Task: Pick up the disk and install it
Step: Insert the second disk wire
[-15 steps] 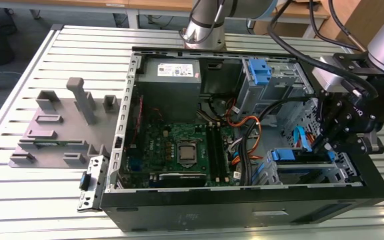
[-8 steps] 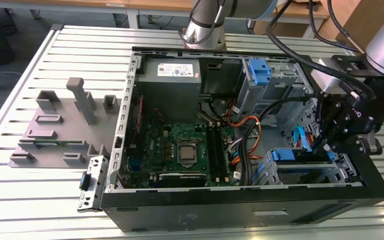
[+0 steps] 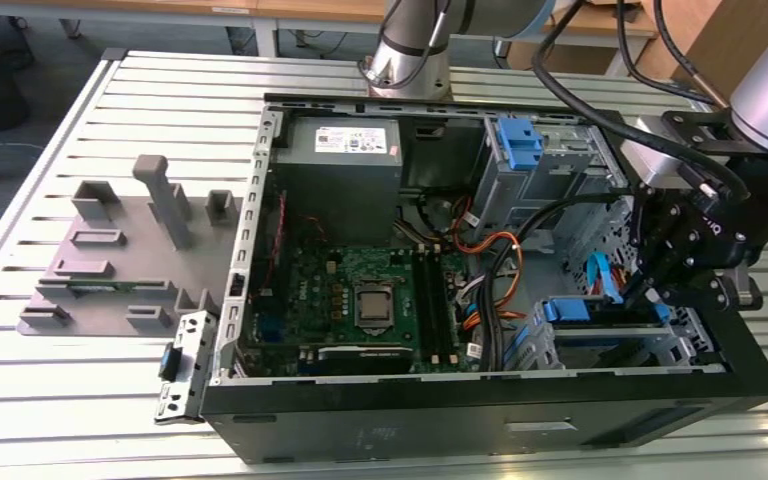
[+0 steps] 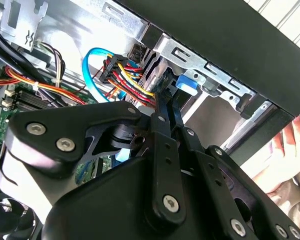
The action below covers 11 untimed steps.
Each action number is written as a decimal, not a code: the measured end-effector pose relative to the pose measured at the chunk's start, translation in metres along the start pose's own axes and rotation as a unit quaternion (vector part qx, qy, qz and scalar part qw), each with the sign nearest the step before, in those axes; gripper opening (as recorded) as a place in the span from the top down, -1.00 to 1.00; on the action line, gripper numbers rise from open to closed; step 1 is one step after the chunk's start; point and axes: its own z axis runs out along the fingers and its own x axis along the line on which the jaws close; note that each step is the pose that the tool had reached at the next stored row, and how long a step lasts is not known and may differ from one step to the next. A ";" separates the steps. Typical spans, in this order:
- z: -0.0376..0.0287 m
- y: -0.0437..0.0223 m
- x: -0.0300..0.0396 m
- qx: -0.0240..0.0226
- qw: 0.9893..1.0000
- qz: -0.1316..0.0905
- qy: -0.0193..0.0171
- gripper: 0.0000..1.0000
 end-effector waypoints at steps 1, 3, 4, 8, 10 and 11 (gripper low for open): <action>0.0000 0.0000 0.0000 0.000 1.000 0.000 0.000 0.68; 0.0009 0.0000 -0.0001 0.000 1.000 0.000 -0.001 0.65; 0.0008 0.0000 -0.0001 0.000 1.000 0.000 -0.001 0.54; -0.0006 0.0000 0.0000 0.000 1.000 0.000 0.000 0.54; -0.0030 0.0001 0.0002 0.000 1.000 0.000 0.000 0.54; -0.0051 0.0002 0.0004 0.000 1.000 0.000 0.000 0.54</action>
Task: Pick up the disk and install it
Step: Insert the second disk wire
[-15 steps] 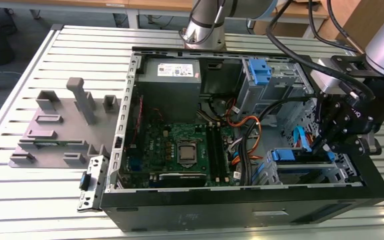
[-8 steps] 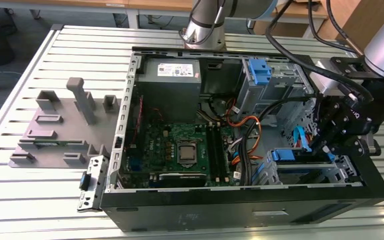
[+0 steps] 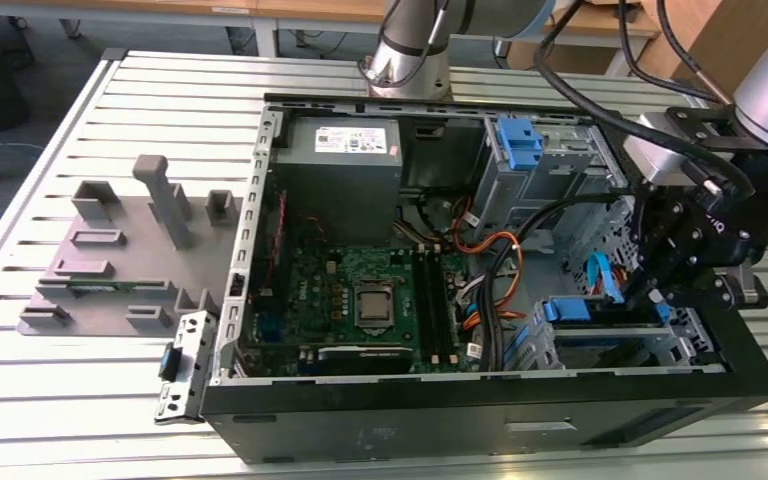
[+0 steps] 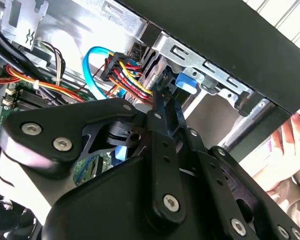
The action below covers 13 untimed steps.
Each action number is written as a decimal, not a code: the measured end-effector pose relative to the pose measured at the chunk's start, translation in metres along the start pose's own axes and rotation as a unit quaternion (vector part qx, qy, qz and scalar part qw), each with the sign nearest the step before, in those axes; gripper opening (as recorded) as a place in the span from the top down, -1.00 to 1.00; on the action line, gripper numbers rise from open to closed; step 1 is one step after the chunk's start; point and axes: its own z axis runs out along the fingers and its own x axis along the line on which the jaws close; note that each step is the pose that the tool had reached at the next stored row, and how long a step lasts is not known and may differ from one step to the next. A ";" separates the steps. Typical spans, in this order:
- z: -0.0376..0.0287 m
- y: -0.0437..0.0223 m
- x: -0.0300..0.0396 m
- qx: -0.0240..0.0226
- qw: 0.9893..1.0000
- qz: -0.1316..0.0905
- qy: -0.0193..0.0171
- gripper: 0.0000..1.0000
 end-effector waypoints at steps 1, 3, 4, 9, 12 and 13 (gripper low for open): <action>-0.0022 0.0000 0.0001 0.000 1.000 0.000 0.000 0.54; -0.0074 0.0002 0.0005 0.000 1.000 0.000 0.000 0.54; -0.0105 0.0003 0.0007 0.000 1.000 0.000 0.000 0.54; -0.0249 0.0006 0.0018 0.000 1.000 0.000 0.000 0.54; -0.0293 0.0008 0.0021 0.000 1.000 0.000 0.000 0.54; -0.0293 0.0008 0.0021 0.000 1.000 0.000 0.000 0.54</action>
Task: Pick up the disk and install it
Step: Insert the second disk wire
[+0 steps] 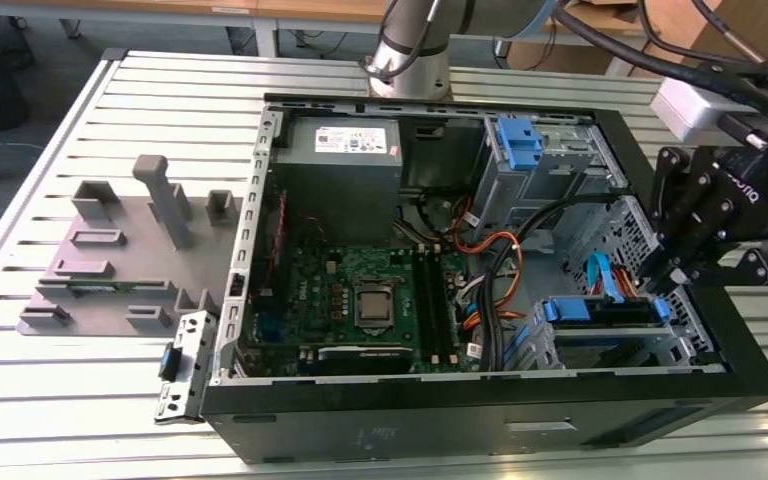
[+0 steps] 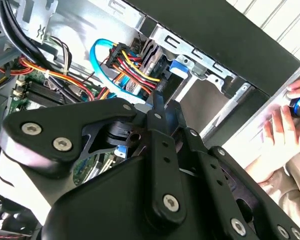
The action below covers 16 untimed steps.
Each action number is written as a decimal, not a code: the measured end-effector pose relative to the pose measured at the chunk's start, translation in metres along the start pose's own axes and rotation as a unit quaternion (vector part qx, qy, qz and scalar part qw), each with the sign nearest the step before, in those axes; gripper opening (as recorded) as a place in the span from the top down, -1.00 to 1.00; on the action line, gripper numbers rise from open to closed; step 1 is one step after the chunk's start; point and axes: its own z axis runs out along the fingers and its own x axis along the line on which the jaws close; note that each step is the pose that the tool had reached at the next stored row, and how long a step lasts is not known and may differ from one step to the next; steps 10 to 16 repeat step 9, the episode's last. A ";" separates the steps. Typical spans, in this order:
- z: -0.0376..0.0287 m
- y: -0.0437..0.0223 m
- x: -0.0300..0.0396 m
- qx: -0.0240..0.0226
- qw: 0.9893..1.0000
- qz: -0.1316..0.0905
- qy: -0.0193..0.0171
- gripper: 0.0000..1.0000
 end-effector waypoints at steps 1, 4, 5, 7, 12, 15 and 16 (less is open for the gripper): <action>0.0000 0.0000 0.0000 0.000 1.000 0.000 -0.006 0.54; -0.0001 -0.0001 0.0000 0.000 1.000 -0.001 -0.023 0.54; -0.0001 0.0000 -0.0001 0.000 1.000 -0.001 -0.024 0.54; -0.0001 0.0000 0.0000 0.000 1.000 -0.001 -0.025 0.54; -0.0001 0.0000 0.0000 0.000 1.000 -0.001 -0.025 0.54; -0.0001 0.0000 0.0000 0.000 1.000 -0.001 -0.025 0.54; -0.0001 0.0000 0.0000 0.000 1.000 -0.001 -0.025 0.54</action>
